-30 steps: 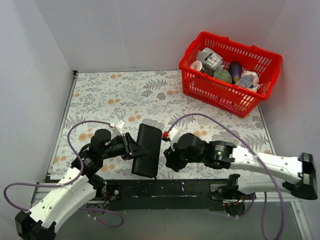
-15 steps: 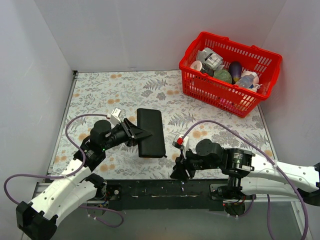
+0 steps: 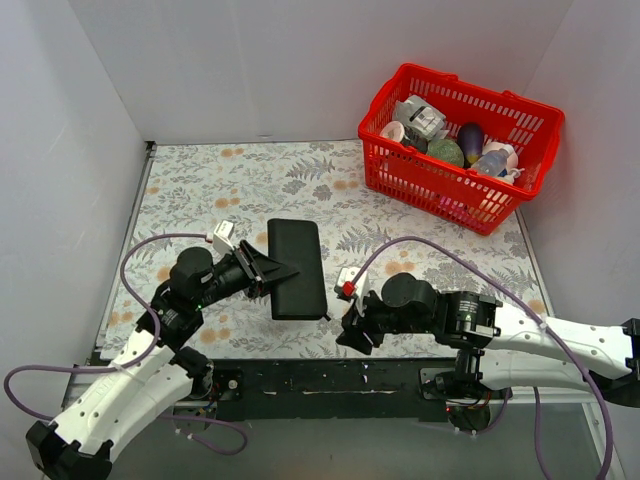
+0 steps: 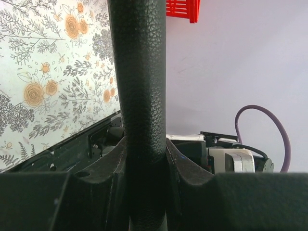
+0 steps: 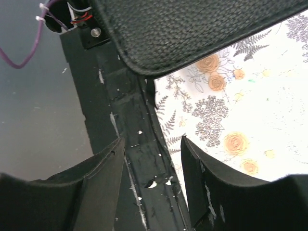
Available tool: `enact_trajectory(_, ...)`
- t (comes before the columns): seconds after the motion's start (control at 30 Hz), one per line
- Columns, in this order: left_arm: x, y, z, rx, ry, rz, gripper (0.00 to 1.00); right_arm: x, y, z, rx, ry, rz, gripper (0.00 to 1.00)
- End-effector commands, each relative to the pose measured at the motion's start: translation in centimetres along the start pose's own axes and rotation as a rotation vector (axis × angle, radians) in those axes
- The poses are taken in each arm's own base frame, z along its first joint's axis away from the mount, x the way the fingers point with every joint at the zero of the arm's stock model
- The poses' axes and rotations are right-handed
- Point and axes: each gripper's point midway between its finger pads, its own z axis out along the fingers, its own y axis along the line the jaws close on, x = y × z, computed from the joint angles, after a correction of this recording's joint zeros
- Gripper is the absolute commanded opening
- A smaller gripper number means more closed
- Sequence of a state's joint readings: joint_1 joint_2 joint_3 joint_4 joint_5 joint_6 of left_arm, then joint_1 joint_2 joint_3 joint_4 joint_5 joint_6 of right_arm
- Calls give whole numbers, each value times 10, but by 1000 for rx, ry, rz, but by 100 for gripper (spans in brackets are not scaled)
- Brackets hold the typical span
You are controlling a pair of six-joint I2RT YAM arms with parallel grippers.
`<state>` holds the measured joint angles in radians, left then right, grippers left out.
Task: Sort the hair-cutting tools
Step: Zip the hairdressing tool bag at the center of the board.
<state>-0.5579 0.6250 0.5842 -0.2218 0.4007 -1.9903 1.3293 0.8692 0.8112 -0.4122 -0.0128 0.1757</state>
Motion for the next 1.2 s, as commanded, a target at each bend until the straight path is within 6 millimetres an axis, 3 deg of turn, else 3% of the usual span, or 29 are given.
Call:
enact_trajectory(0.0, 0, -35, -15, 89, -11, -87, 0, -33, -4, 0, 26, -84, -120, 59)
enact_trajectory(0.2, 4, -37, -24, 99, -10, -98, 0, -54, 0, 9, 6, -110, -178, 59)
enact_trajectory(0.4, 6, -33, -30, 107, -16, -110, 0, -76, 21, 19, -96, -134, -190, 59)
enact_trajectory(0.57, 6, -32, -31, 110, -21, -107, 0, -82, 32, 21, -152, -146, -182, 59)
enact_trajectory(0.67, 6, -32, -32, 110, -24, -109, 0, -83, 33, 21, -159, -143, -176, 45)
enact_trajectory(0.7, 7, -32, -32, 110, -20, -110, 0, -82, 33, 21, -159, -142, -175, 32)
enact_trajectory(0.77, 7, -34, -33, 117, -21, -107, 0, -81, 33, 21, -158, -134, -171, 20)
enact_trajectory(0.8, 7, -34, -33, 118, -19, -107, 0, -78, 32, 21, -155, -121, -170, 7)
enact_trajectory(0.83, 7, -35, -33, 119, -18, -106, 0, -77, 32, 21, -153, -115, -169, 1)
enact_trajectory(1.07, 15, -40, -34, 123, 35, -75, 0, -72, 25, 16, -118, -90, -176, 1)
enact_trajectory(1.17, 30, -43, -37, 128, 130, -38, 0, -71, 16, 15, -75, -66, -218, 1)
